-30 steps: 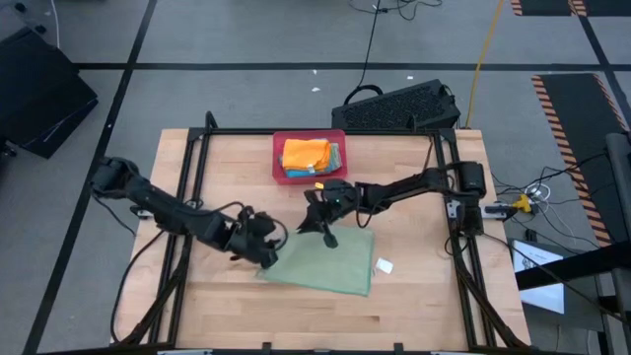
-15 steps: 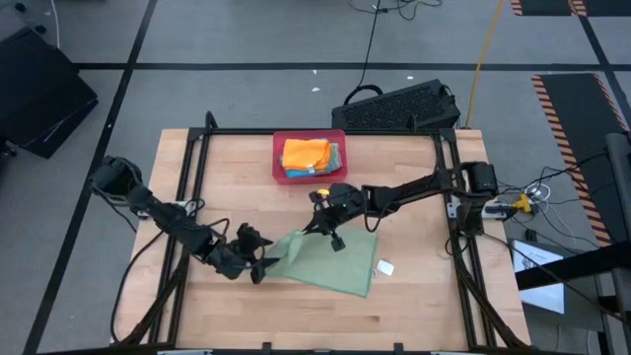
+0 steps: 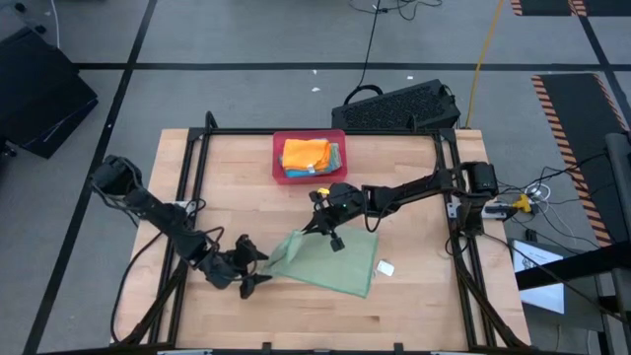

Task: Fold microfiber towels
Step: Fold the light green towel

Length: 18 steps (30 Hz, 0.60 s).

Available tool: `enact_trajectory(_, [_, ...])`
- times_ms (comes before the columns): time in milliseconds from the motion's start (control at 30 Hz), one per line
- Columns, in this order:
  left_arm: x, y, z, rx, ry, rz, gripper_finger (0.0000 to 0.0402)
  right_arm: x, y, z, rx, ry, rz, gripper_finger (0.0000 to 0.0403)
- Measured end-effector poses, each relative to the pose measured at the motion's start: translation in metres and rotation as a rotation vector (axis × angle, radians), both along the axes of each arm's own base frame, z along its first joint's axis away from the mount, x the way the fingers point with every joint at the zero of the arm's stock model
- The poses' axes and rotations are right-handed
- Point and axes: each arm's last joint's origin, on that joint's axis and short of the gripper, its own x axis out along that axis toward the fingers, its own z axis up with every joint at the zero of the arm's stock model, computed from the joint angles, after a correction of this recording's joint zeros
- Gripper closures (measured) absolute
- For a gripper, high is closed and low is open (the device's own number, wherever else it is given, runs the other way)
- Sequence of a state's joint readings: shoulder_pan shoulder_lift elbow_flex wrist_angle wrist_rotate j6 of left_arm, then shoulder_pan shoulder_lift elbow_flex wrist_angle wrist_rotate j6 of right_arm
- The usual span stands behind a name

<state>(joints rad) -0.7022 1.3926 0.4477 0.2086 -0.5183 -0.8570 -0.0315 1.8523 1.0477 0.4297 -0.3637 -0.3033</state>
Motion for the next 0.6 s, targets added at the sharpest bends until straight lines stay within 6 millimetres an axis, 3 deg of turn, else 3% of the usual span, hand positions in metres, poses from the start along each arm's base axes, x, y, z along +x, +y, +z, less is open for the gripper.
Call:
enact_trajectory(333, [-0.0028, -0.0021, 0.0005, 0.0, -0.03, 0.063, 0.0018, 0.0004, -0.0002, 0.0006, 0.023, 0.002, -0.012, 0.0402])
enact_trajectory(600, [-0.0014, 0.0003, 0.0, 0.004, -0.024, 0.071, 0.0022, 0.0004, -0.0033, 0.0006, 0.044, 0.009, -0.03, 0.0402])
